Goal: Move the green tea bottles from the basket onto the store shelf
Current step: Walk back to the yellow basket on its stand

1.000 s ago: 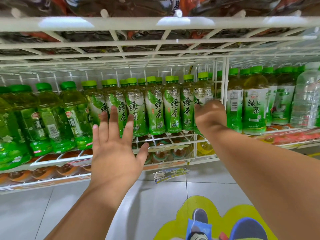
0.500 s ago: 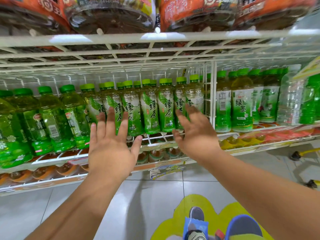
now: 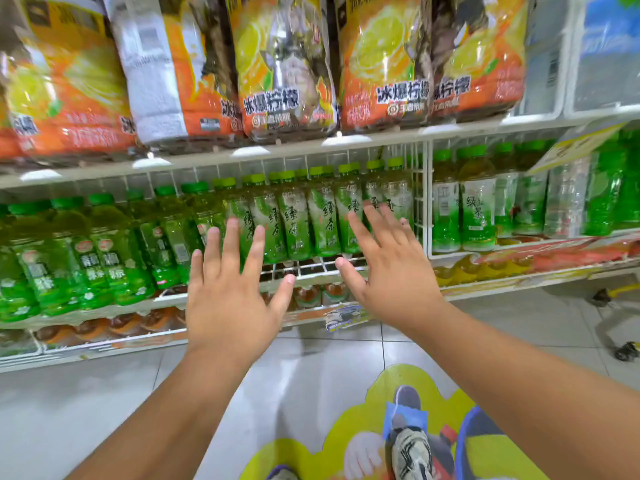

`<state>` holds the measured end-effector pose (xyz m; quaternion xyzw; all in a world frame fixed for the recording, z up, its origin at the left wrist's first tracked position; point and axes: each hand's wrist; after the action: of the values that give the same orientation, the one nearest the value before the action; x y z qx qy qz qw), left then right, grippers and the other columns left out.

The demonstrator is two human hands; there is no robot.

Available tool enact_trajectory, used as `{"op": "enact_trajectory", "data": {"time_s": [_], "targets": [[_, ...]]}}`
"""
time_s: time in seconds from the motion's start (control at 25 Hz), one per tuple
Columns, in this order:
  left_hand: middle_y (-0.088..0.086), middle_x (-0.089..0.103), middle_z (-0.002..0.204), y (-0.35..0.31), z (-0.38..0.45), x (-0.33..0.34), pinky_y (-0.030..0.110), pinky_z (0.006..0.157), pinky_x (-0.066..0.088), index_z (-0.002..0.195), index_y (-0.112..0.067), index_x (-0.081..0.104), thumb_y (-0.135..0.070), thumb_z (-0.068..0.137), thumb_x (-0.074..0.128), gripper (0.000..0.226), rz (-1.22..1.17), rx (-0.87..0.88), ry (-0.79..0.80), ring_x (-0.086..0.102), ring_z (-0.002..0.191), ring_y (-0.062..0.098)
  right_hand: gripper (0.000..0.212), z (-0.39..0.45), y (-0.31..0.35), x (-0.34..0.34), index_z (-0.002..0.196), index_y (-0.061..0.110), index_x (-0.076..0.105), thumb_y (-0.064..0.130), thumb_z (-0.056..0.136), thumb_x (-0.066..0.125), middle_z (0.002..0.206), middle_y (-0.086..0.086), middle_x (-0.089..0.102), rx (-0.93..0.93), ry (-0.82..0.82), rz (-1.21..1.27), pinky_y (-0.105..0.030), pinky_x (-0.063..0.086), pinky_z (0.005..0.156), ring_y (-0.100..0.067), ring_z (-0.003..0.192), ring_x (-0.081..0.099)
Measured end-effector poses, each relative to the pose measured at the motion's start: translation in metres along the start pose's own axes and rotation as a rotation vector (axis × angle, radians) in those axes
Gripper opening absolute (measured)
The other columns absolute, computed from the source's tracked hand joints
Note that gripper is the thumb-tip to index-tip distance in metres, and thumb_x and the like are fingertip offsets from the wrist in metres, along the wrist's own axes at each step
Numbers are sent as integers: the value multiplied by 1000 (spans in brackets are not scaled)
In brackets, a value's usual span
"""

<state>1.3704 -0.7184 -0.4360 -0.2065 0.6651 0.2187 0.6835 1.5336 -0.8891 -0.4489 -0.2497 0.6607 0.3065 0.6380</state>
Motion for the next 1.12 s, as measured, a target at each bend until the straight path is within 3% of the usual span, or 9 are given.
{"op": "enact_trajectory", "data": {"time_s": [0.2, 0.44, 0.72, 0.96, 1.12], "targets": [[11, 13, 170, 11, -24, -74, 54, 124, 17, 161, -26, 26, -74, 91, 26, 85, -21, 12, -9, 13, 156, 35, 76, -31, 20, -64, 163, 21, 25, 63, 99, 26, 170, -6, 21, 6, -36, 34, -51, 13, 127, -27, 157, 15], [10, 10, 171, 16, -47, -174, 53, 125, 14, 162, -27, 24, -75, 93, 26, 84, -78, 32, -39, 9, 157, 32, 80, -57, 47, -160, 164, 25, 15, 67, 97, 18, 173, -3, 8, 15, 0, 64, -49, 6, 128, -24, 159, 2], [0, -13, 171, 17, -77, -273, 49, 127, 3, 162, -38, 0, -84, 88, 13, 88, -134, 94, 68, -12, 157, 24, 84, -101, 72, -258, 164, 31, 9, 74, 92, 8, 173, 3, -4, 21, 16, 84, -46, 2, 128, -18, 158, -9], [-1, -15, 170, 8, -89, -335, 47, 127, -1, 161, -41, -3, -84, 87, 12, 87, -200, 121, -11, -13, 157, 23, 86, -127, 81, -331, 164, 34, 2, 76, 89, 4, 173, 4, -7, 87, -11, 106, -44, 3, 129, -16, 158, -12], [-6, -19, 169, 10, -85, -368, 47, 125, -3, 160, -42, -6, -85, 87, 19, 88, -202, 185, -11, -15, 156, 22, 80, -134, 85, -369, 164, 32, 6, 74, 97, 14, 173, 6, -6, 88, -67, 100, -38, -5, 126, -14, 157, -12]]}}
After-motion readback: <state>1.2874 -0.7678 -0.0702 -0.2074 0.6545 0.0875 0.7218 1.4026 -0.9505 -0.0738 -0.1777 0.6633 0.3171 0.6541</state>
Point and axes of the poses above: each hand's wrist, its own z-axis towards the middle knuckle, its own x-axis out of the palm, y = z × x
